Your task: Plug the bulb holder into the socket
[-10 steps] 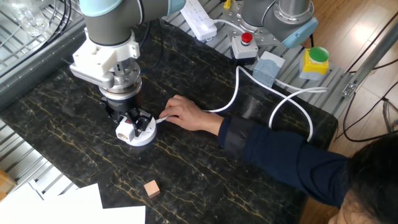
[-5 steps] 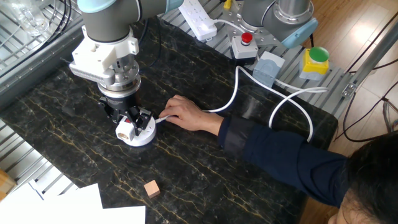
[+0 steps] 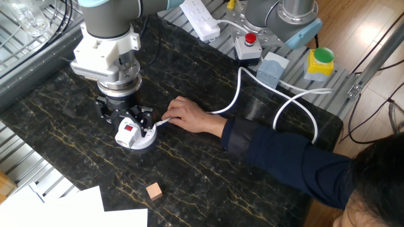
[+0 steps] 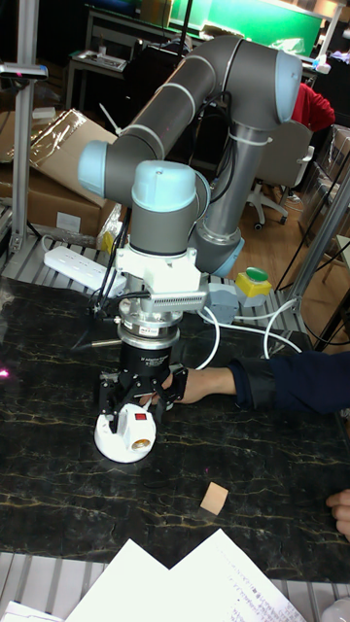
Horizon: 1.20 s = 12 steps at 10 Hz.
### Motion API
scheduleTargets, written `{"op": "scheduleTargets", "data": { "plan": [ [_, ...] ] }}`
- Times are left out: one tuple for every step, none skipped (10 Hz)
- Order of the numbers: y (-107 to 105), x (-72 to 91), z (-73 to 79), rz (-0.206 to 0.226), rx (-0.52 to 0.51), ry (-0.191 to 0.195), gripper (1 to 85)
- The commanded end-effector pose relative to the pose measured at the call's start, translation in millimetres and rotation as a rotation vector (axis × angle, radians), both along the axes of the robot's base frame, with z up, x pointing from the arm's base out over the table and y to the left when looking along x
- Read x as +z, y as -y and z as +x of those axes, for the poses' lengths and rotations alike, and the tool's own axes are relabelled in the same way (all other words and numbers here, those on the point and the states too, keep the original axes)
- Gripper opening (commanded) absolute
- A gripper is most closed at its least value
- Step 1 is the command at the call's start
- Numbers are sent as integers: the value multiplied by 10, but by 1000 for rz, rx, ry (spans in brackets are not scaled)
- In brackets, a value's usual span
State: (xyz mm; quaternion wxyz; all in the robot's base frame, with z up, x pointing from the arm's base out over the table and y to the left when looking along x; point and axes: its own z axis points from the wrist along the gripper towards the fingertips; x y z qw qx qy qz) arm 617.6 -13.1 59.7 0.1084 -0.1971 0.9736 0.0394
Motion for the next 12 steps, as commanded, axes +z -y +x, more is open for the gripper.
{"op": "scheduleTargets", "data": {
  "plan": [
    [6,38,17,3,6,6,850],
    [11,103,-20,-3,5,-13,850],
    [28,187,-74,-14,-4,-45,850],
    [47,269,-115,-29,-19,-72,780],
    [43,354,-165,-36,-39,-100,710],
    [31,455,-193,-44,-61,-122,620],
    [7,473,-191,-42,-77,-131,420],
    [11,452,-172,-43,-80,-127,350],
    [18,432,-145,-45,-86,-119,283],
    [12,403,-113,-42,-94,-112,100],
    [-6,368,-88,-35,-98,-108,17],
    [-13,330,-55,-32,-102,-101,13]
  ]
}}
